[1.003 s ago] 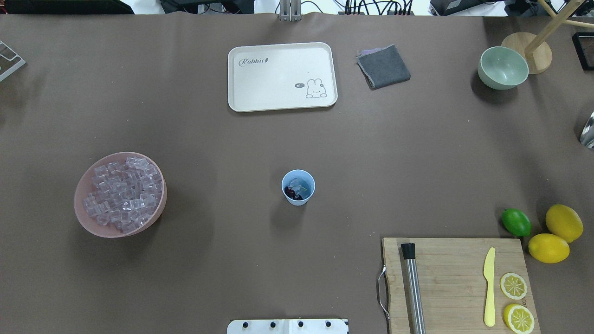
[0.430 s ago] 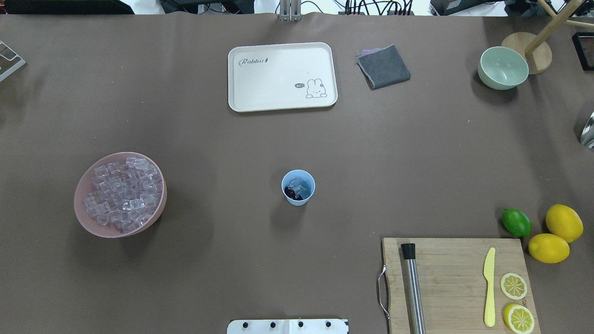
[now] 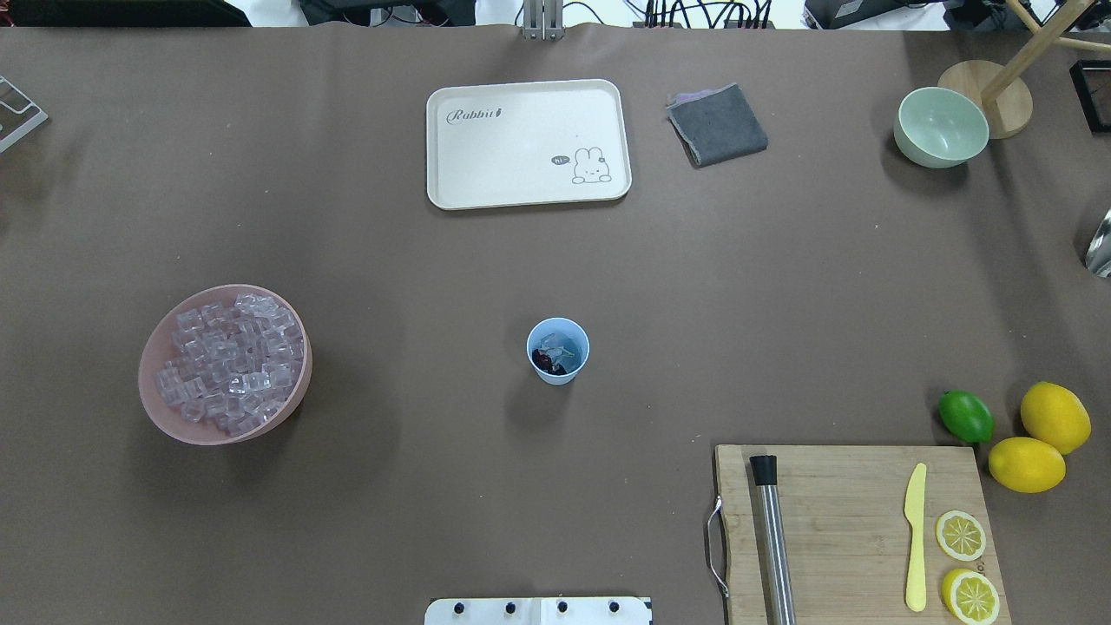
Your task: Put ice and cherries in cup
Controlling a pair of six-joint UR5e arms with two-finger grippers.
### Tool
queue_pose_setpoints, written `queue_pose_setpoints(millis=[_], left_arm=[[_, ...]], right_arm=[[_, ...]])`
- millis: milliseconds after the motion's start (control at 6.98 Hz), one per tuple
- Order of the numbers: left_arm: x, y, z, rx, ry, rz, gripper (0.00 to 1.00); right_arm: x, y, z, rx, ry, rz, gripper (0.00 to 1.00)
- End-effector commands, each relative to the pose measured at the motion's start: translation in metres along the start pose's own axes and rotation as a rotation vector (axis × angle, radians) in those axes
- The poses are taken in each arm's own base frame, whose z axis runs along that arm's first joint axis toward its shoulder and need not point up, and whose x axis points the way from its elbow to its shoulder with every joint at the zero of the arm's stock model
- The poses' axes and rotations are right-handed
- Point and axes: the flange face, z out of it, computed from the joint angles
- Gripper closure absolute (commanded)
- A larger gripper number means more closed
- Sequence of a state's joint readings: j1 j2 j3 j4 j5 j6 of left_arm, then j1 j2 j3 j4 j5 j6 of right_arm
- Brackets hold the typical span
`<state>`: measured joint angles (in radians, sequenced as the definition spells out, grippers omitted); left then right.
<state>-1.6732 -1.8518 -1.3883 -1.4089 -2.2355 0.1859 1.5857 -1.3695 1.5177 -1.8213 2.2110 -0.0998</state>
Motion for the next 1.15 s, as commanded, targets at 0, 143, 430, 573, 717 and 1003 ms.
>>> queue_pose_setpoints(millis=[0, 143, 430, 573, 717, 1003], left_arm=[[0.004, -0.002, -0.011, 0.024, -0.003, 0.011, 0.02], [0.003, -0.002, -0.014, 0.029, -0.002, 0.010, 0.02], [0.002, 0.001, -0.013, 0.031, 0.016, 0.000, 0.02], [0.001, 0.002, -0.008, 0.025, 0.042, -0.007, 0.02], [0.001, 0.002, -0.009, 0.027, 0.044, -0.005, 0.02], [-0.006, 0.017, 0.002, 0.015, 0.060, -0.018, 0.02]], right_arm=[[0.001, 0.003, 0.001, 0.037, 0.001, -0.010, 0.00], [-0.010, 0.004, -0.013, 0.066, 0.000, -0.033, 0.00], [-0.012, 0.002, -0.011, 0.063, 0.000, -0.035, 0.00], [-0.011, 0.003, -0.010, 0.060, -0.003, -0.033, 0.00], [-0.010, 0.004, -0.008, 0.057, -0.005, -0.030, 0.00], [-0.012, 0.003, -0.006, 0.052, -0.006, -0.032, 0.00]])
